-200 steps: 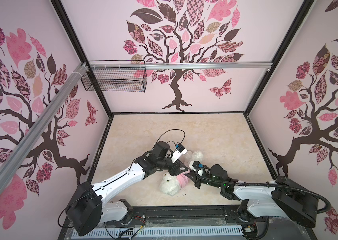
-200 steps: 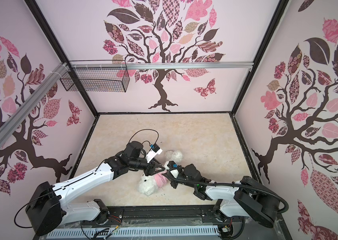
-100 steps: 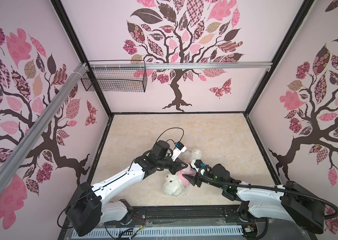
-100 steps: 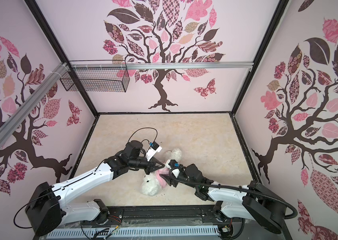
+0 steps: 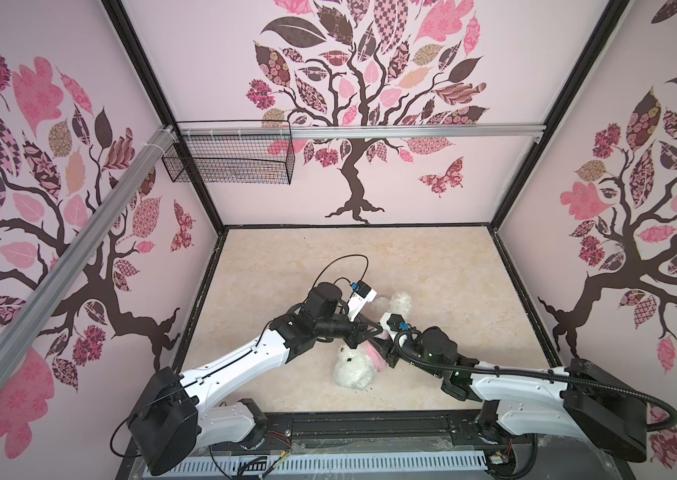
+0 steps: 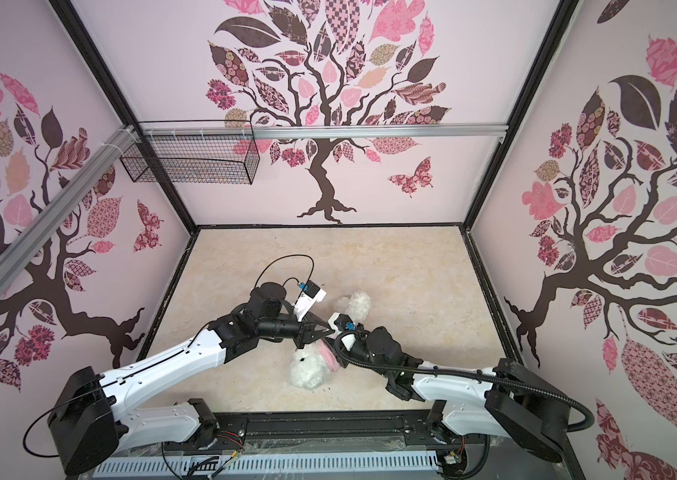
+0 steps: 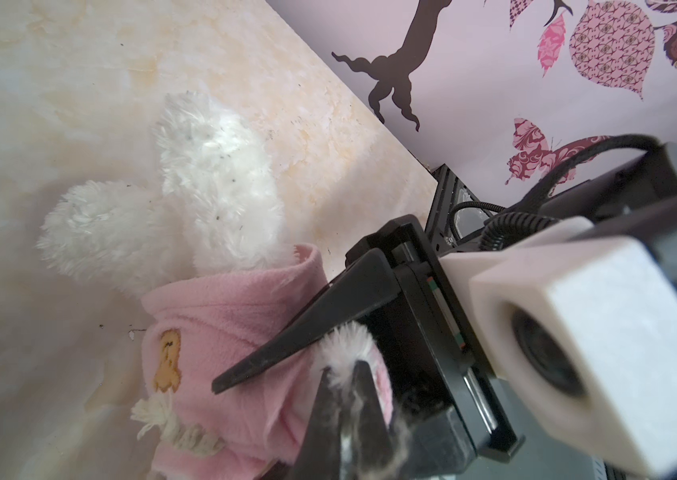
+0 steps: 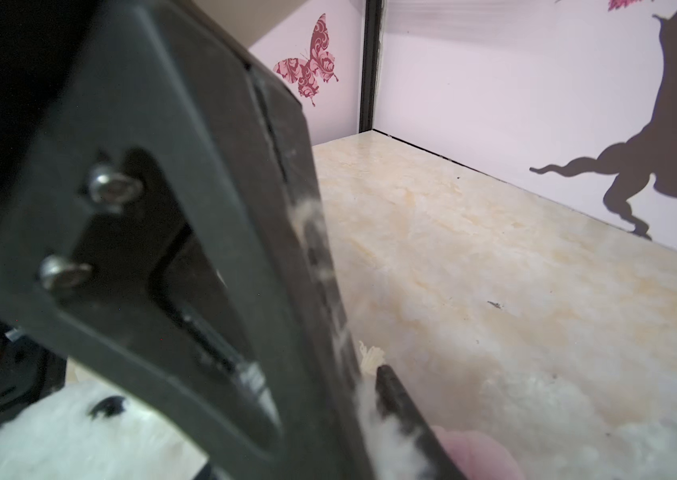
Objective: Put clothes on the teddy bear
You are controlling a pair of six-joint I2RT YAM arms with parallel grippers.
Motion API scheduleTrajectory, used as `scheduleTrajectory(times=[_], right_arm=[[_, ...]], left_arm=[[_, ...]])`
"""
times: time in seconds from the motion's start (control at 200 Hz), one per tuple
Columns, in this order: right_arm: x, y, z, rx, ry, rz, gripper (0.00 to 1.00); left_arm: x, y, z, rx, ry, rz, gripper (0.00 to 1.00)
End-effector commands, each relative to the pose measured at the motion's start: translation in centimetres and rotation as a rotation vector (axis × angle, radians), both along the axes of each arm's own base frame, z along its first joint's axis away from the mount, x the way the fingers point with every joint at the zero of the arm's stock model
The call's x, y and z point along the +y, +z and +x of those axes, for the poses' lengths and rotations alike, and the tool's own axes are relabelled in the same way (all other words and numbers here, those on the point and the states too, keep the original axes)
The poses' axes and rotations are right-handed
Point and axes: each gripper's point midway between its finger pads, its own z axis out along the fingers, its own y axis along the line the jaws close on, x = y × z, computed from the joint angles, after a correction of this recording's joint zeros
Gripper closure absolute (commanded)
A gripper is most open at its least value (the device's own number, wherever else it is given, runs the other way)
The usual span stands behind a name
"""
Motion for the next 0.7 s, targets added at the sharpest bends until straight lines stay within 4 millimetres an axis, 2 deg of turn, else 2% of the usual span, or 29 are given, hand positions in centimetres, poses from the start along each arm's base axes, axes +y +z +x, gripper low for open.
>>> scheduleTrajectory(times=[0.0,0.05,0.11,0.315,0.42,0.49,0.565,0.695], right_arm=[[-1.4,-2.8,0.6,0.053,-0.07,-0.039,0.7],[-1.8,-4.3,0.2,0.08,-0.07,-0.065,0.74],[-2.4,-6.0,0.0,0.113,-0.081,-0.094,0.74],[-3.2,-10.7,-0.7,0.242,-0.096,-0.177,0.63],[-3.0,-12.1,-0.6,0.287,-0.103,-0.209,0.57],[-2.8,-11.5,-0.5,0.276,-0.103,-0.185,0.54],[-2.4,-9.7,-0.2,0.25,-0.1,-0.147,0.5],[-1.2,-3.8,0.7,0.176,-0.087,-0.066,0.35]], left_arm=[[-0.1,1.7,-1.0,-0.016,-0.039,-0.049,1.0],[-0.1,2.4,-1.1,-0.029,-0.041,-0.063,1.0],[-0.1,3.4,-1.0,-0.041,-0.034,-0.081,1.0],[-0.3,7.3,-0.4,-0.076,-0.009,-0.192,1.0],[-0.8,8.1,-0.5,-0.073,-0.029,-0.218,1.0],[-0.7,7.3,-0.3,-0.08,-0.024,-0.196,1.0],[-0.4,5.6,0.2,-0.088,-0.003,-0.156,1.0],[1.0,2.6,2.3,-0.114,0.042,-0.072,1.0]])
